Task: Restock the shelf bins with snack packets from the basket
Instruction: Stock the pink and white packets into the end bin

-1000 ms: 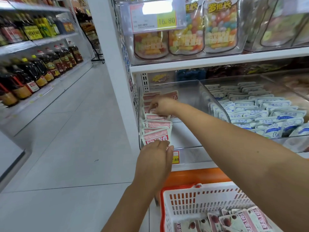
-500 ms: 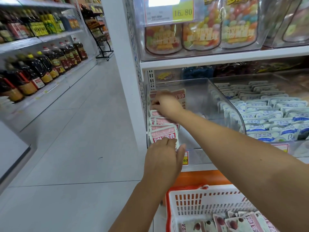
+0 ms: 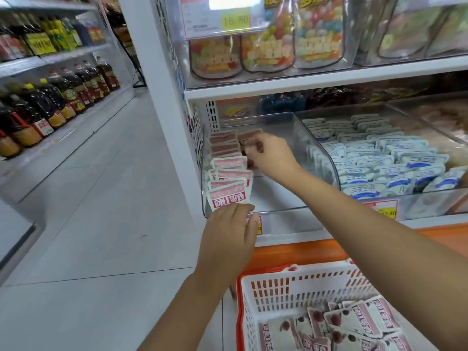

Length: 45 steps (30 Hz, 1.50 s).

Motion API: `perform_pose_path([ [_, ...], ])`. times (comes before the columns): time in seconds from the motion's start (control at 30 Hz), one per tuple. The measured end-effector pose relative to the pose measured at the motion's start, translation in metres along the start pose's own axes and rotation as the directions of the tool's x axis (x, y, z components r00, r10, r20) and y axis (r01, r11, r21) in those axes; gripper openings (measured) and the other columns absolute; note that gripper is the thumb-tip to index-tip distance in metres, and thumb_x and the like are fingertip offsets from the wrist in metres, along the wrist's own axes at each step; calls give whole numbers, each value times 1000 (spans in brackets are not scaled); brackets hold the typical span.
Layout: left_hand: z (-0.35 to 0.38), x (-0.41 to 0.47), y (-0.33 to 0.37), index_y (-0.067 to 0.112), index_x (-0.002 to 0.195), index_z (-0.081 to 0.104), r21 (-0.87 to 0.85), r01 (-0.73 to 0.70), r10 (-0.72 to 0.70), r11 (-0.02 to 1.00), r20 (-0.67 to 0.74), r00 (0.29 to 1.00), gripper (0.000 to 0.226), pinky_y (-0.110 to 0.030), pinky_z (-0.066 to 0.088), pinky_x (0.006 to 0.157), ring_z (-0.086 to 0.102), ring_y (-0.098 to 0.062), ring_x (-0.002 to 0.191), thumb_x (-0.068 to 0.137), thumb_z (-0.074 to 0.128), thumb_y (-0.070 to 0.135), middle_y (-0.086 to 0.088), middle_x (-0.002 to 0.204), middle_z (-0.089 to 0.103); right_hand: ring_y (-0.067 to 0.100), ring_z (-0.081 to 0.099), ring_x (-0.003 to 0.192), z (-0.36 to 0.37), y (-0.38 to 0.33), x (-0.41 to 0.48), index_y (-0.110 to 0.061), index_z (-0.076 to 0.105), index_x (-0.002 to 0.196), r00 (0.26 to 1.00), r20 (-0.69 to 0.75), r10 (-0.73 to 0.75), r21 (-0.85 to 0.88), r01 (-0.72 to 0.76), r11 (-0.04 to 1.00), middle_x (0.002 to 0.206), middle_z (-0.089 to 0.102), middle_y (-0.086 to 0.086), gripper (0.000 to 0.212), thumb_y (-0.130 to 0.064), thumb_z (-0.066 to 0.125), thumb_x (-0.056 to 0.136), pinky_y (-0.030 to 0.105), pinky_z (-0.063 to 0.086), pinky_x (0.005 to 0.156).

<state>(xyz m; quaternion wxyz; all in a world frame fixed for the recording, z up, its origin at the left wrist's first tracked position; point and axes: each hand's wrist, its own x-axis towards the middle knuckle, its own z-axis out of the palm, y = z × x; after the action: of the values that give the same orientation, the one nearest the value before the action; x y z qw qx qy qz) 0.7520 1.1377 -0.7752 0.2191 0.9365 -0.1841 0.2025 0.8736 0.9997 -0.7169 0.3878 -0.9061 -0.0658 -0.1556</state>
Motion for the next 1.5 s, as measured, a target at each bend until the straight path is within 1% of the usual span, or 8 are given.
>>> perform_pose_path([
  [0.17,-1,-28,8,14,100,66,-119,-245,227,962,-150,962,28,-17,42,86,52,-6,97,96,41,26,4,101,62,5,44,55,-26,16,-79,-12,55,83,998,-54,-16,121,23,992,65,51,-3,12,-18,64,88,14,35,54],
  [0.37,25,-70,10,20,88,56,91,-30,-20,995,502,864,28,-25,42,63,58,-14,77,100,36,34,6,82,57,10,41,51,-20,58,-186,-19,44,73,973,166,-163,-142,187,972,56,44,-9,29,-33,65,88,22,33,50],
  [0.5,50,-95,0,15,117,61,217,11,-169,976,725,668,32,-27,50,82,61,-17,96,101,37,28,-2,111,64,15,53,70,18,136,-232,-17,55,87,876,450,175,-384,13,923,80,60,-1,20,-36,58,92,27,40,60],
  [0.63,60,-110,-8,11,91,57,233,55,-229,971,842,489,23,-19,42,60,60,-18,81,98,35,9,4,75,50,15,60,77,55,218,-276,-15,59,108,641,582,501,-493,-213,844,87,63,1,17,-21,51,94,21,44,61],
  [0.9,59,-103,-12,15,77,46,190,129,-229,973,864,449,26,-13,32,52,49,-9,65,100,35,9,5,69,45,26,48,126,116,261,-331,-17,12,152,500,547,671,-495,-453,741,145,41,12,71,-17,52,93,32,48,94],
  [1.17,59,-96,-7,12,118,59,213,136,-251,968,865,434,26,-13,37,56,52,-7,68,100,40,15,6,82,55,11,53,82,119,244,-312,-15,57,101,367,679,636,-592,-238,770,83,49,-7,26,-32,67,84,17,38,57],
  [1.33,47,-70,5,18,114,65,223,39,-190,974,709,679,29,-22,50,74,64,-13,88,99,42,29,1,110,67,7,49,56,51,175,-250,-9,59,85,554,649,521,-355,-386,852,83,60,-3,19,-17,74,79,17,40,49],
  [1.5,8,-35,21,16,110,64,53,-57,47,997,163,985,27,-21,43,77,62,-16,96,99,42,26,1,107,66,8,51,60,-45,72,-195,-24,59,73,832,509,218,-251,-99,963,70,60,-8,19,-32,75,78,23,34,51],
])
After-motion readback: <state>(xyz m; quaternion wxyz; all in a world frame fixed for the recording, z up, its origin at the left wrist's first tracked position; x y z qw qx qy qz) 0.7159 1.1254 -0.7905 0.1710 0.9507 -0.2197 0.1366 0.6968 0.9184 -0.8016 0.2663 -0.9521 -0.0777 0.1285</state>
